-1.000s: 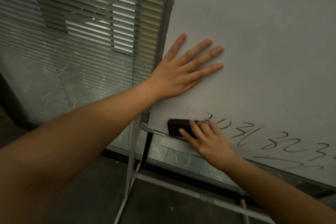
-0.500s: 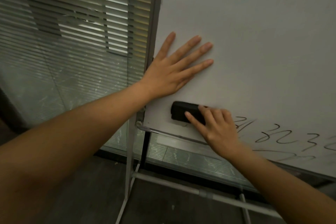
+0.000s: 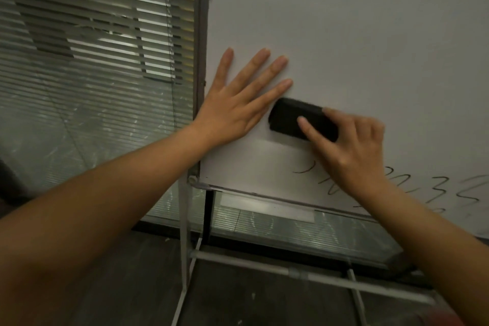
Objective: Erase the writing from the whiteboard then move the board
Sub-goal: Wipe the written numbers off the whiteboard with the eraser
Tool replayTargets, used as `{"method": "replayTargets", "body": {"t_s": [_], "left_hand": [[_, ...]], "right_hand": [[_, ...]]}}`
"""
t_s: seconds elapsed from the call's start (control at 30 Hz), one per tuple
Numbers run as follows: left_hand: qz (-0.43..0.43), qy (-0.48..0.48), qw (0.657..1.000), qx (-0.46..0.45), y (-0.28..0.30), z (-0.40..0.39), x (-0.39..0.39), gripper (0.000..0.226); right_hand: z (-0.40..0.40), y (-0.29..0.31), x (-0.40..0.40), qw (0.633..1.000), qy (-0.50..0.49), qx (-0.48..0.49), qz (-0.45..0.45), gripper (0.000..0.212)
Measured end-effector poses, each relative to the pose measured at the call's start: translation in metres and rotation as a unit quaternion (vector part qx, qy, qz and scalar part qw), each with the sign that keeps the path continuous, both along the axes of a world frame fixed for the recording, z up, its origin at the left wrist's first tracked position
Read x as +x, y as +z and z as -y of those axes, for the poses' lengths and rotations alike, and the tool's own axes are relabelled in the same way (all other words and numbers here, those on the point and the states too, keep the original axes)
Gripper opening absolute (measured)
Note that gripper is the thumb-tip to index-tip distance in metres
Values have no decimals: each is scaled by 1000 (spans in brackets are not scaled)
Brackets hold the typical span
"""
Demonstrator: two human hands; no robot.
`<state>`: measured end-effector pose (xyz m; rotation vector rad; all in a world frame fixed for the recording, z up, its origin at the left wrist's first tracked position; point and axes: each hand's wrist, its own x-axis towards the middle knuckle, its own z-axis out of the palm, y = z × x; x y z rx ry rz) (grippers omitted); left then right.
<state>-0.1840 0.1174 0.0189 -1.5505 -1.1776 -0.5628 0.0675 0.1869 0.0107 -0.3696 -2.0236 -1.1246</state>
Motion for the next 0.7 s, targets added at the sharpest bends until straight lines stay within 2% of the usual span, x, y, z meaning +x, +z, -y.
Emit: {"method": "replayTargets", "body": {"t_s": [0.07,0.2,0.33,0.47,0.6,0.7], "left_hand": [[4,-1,1000,-1,-1,-1,2,47],[12,1,1000,-3,-3,-1,2,49],[9,1,1000,-4,-4,0,2,51],[4,-3,1000,2,-5,-1,1,52],[8,-5,1000,-2,-7,-3,1,53],[5,1,1000,-5,-7,-5,0,53]], "right_hand": [[-1,1,2,1000,-10,7,-22,53],[4,-33,5,1000,-5,-10,-5,54],[10,-87,17,993,3,-39,109,51],[11,-117,41,970,-26,-85,227,65],[4,-90,47,983,-17,-60,175,50],[-5,-54,46,995,-24,-20,91,53]]}}
